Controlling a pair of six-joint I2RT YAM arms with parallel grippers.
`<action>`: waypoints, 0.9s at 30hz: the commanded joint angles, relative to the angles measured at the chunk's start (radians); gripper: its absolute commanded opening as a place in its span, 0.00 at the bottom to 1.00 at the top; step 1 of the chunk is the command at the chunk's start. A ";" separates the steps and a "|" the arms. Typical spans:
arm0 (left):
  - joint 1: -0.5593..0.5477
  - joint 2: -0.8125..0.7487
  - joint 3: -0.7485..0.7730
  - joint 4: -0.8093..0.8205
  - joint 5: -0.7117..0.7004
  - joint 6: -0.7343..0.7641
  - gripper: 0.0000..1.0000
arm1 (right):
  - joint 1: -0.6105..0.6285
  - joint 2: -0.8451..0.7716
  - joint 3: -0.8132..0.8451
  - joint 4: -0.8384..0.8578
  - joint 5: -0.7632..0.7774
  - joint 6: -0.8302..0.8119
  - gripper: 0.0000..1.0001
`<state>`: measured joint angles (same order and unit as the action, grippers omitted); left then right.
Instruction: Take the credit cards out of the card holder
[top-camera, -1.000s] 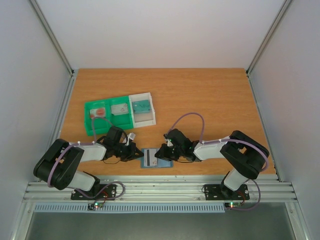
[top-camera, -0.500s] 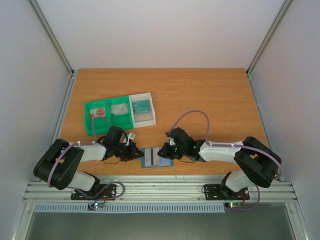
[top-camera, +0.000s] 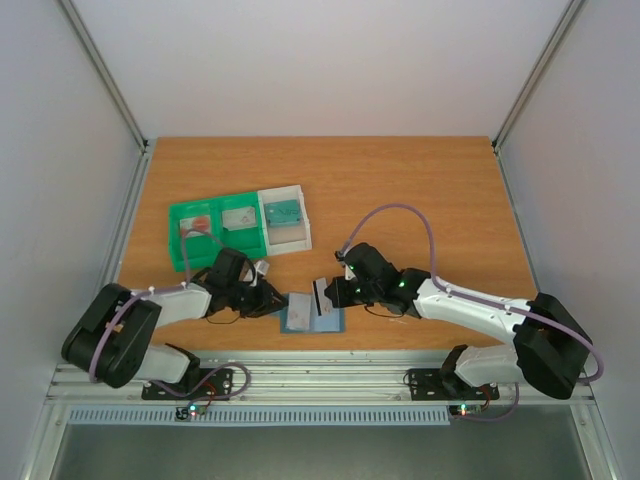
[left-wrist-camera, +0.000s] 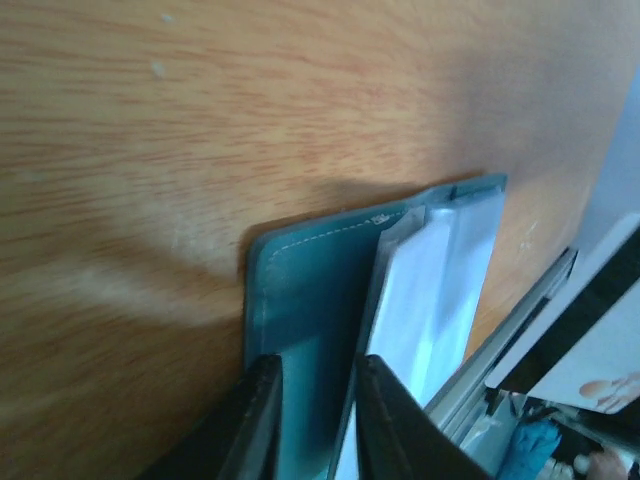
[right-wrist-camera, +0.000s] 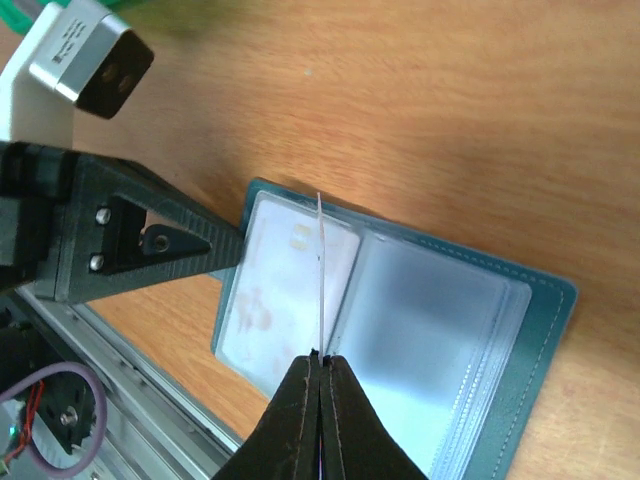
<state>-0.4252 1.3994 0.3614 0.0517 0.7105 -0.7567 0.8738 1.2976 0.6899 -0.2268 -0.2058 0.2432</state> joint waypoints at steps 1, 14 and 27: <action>0.002 -0.116 0.060 -0.181 -0.072 0.005 0.27 | 0.001 -0.047 0.044 -0.041 0.048 -0.168 0.01; 0.001 -0.463 0.268 -0.386 0.027 -0.172 0.54 | 0.109 -0.153 0.092 -0.055 0.304 -0.559 0.01; 0.002 -0.617 0.125 -0.067 0.056 -0.717 0.48 | 0.257 -0.156 0.013 0.158 0.444 -0.790 0.01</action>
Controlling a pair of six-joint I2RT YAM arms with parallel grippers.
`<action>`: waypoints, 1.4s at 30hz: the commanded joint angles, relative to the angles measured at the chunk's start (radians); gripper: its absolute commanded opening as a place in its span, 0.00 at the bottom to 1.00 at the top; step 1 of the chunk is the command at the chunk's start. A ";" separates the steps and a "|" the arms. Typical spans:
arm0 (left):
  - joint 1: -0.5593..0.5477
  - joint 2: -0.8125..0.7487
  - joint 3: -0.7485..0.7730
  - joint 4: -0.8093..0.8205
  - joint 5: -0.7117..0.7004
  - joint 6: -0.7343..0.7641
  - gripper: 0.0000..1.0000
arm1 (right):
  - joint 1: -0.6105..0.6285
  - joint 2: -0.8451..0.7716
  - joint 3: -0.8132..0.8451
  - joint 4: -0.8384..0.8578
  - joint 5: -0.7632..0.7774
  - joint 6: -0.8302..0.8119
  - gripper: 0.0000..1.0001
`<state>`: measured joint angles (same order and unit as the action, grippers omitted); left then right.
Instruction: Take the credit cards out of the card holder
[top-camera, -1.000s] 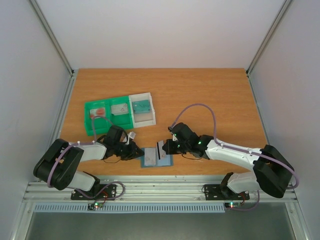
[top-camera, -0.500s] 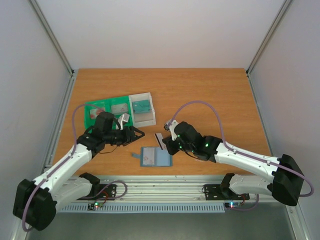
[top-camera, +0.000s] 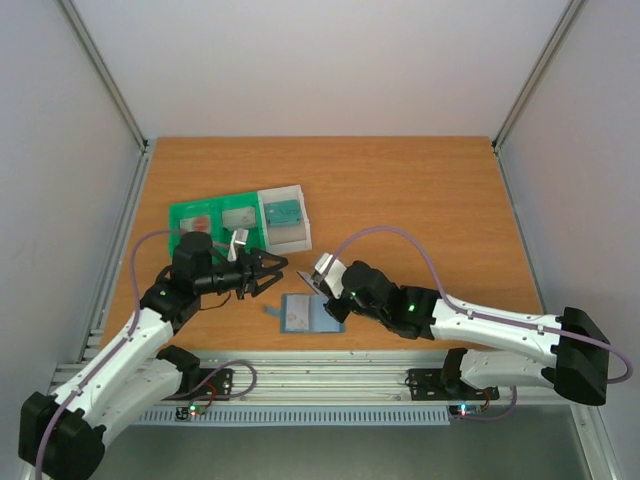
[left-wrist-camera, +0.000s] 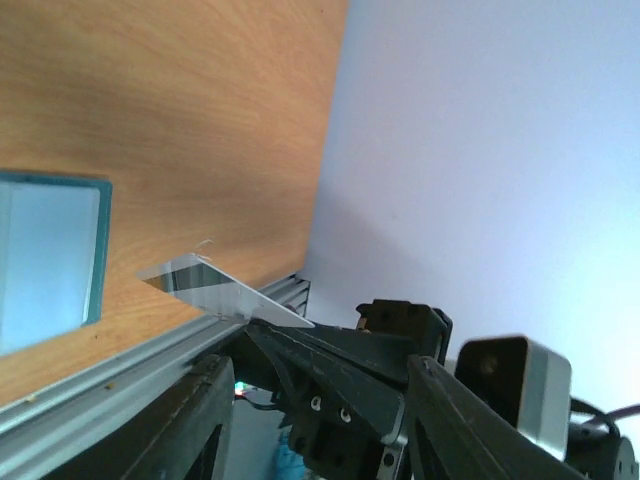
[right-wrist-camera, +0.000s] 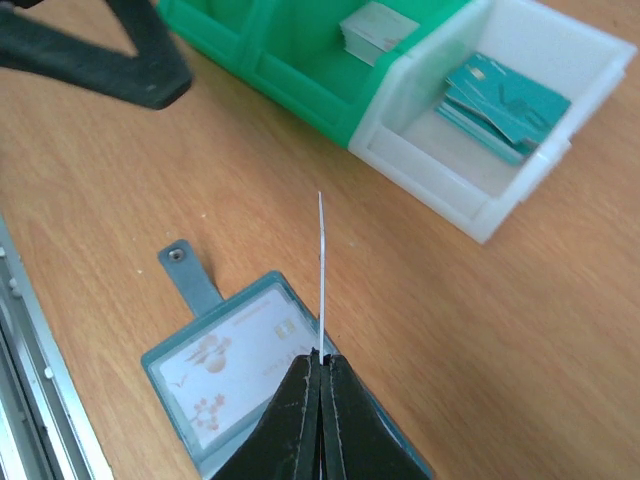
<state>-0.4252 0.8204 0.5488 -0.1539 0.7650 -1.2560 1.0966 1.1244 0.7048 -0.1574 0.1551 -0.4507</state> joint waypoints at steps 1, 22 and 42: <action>0.002 -0.045 -0.067 0.133 -0.004 -0.230 0.47 | 0.041 0.027 0.004 0.091 0.094 -0.102 0.01; 0.002 -0.023 -0.057 0.059 -0.002 -0.198 0.46 | 0.140 0.151 0.109 0.132 0.211 -0.183 0.01; 0.002 -0.001 -0.085 0.103 0.027 -0.201 0.21 | 0.177 0.202 0.146 0.137 0.270 -0.206 0.01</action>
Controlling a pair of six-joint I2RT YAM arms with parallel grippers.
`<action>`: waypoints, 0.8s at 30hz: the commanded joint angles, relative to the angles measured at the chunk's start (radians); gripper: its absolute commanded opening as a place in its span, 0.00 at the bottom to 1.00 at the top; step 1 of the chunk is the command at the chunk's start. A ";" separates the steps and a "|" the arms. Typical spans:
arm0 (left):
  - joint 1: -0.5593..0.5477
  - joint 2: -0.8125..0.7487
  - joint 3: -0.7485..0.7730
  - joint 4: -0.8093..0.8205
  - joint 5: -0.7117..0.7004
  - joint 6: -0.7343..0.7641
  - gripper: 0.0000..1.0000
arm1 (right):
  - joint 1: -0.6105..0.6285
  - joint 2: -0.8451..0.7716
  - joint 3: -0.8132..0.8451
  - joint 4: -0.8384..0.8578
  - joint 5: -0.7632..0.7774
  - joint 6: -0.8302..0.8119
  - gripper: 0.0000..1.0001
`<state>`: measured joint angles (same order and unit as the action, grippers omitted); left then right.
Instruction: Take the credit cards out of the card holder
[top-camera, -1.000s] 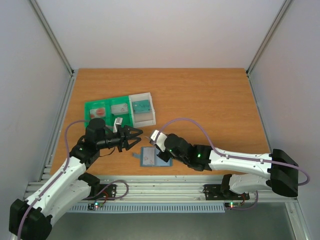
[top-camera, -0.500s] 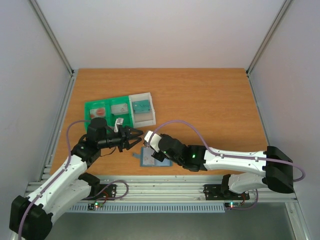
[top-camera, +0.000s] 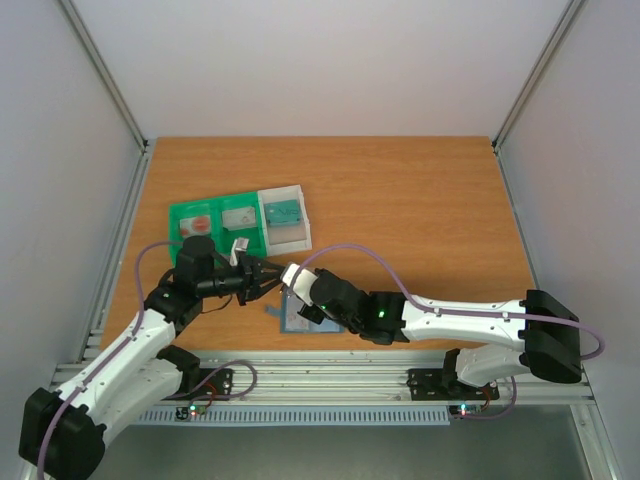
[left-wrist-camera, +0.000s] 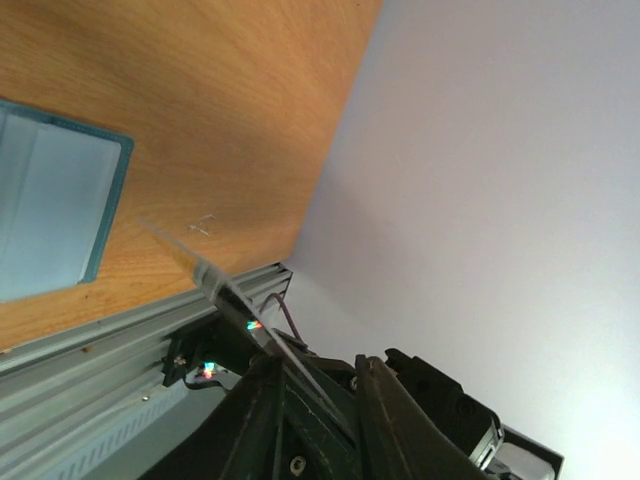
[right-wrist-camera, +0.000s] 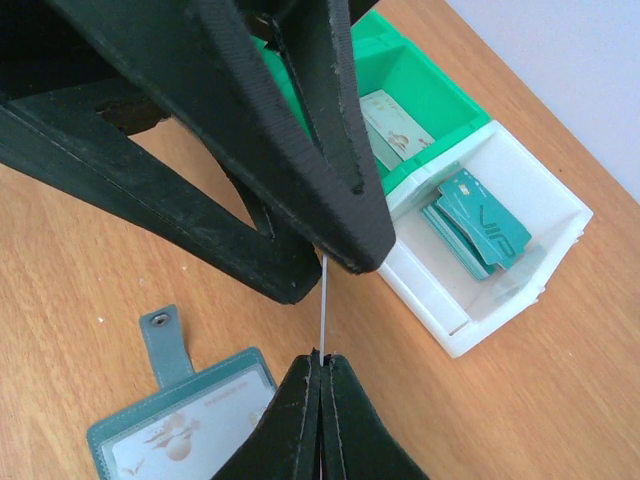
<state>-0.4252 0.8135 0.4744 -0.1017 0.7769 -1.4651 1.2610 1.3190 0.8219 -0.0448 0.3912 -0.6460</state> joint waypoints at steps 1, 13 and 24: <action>0.002 0.008 -0.010 0.051 0.018 0.010 0.19 | 0.014 0.008 0.029 0.023 0.037 -0.011 0.01; 0.002 0.009 -0.001 0.012 0.023 0.109 0.00 | 0.020 -0.004 0.022 -0.035 0.122 0.034 0.13; 0.002 -0.013 0.090 -0.148 -0.031 0.347 0.01 | 0.020 -0.108 -0.044 -0.097 0.144 0.197 0.54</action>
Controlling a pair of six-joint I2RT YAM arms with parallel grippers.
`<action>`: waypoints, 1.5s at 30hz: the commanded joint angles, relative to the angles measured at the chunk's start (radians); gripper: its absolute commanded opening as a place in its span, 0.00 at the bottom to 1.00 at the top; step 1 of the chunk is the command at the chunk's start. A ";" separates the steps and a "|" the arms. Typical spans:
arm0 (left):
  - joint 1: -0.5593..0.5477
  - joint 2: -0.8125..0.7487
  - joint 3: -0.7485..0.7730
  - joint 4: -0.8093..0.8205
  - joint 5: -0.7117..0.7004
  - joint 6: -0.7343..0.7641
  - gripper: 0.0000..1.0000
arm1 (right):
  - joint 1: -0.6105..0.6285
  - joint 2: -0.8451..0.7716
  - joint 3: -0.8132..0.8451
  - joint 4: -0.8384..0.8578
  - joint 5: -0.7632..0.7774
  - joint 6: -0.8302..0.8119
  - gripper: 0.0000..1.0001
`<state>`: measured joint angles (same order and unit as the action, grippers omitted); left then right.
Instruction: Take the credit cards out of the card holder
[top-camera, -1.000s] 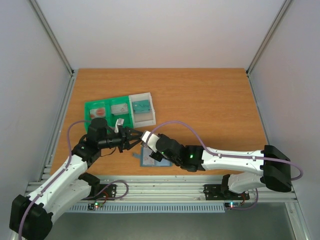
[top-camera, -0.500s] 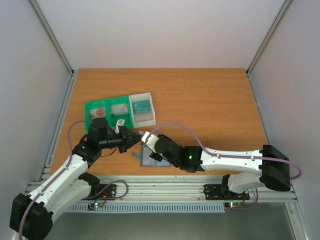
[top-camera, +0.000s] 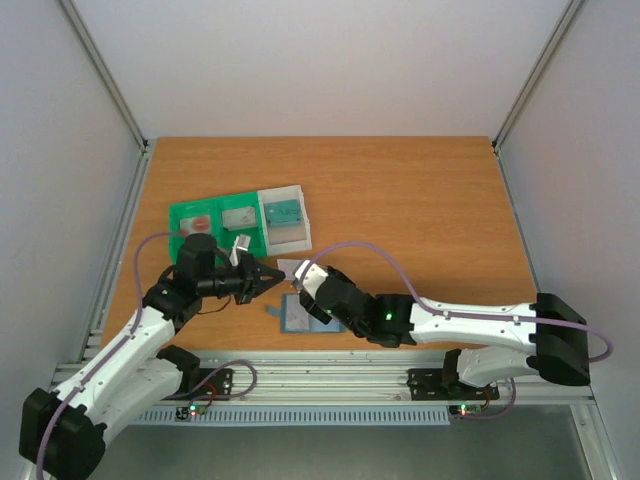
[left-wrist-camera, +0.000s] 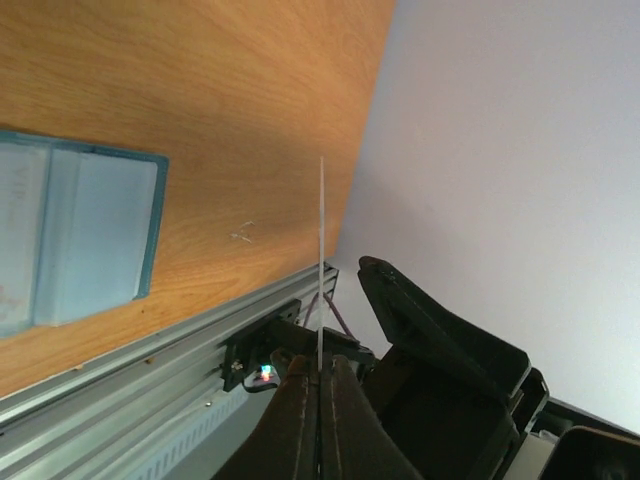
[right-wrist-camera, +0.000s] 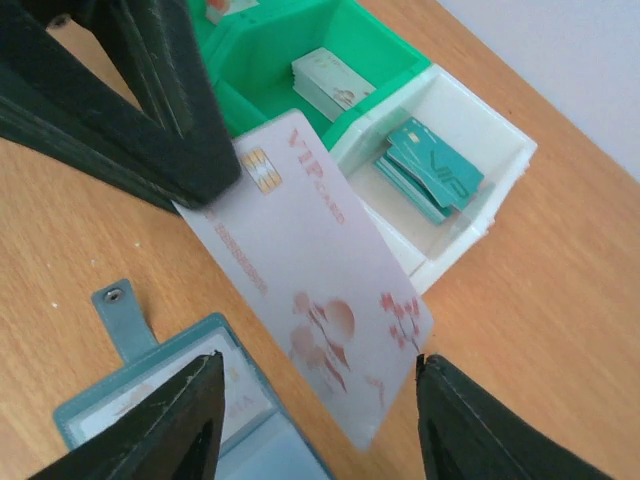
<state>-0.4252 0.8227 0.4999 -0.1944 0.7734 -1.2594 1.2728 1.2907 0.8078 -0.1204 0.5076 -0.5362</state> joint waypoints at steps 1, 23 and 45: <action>0.002 -0.025 0.069 -0.067 -0.037 0.159 0.00 | 0.008 -0.100 -0.037 -0.030 0.025 0.102 0.57; 0.002 -0.072 0.161 -0.261 -0.285 0.606 0.01 | 0.005 -0.248 0.080 -0.399 0.035 0.486 0.98; 0.279 0.255 0.440 -0.507 -0.342 0.911 0.00 | 0.003 -0.265 0.091 -0.465 -0.015 0.435 0.98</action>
<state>-0.1783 1.0256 0.8524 -0.6697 0.4580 -0.4599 1.2736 1.0580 0.8776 -0.5686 0.4747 -0.0868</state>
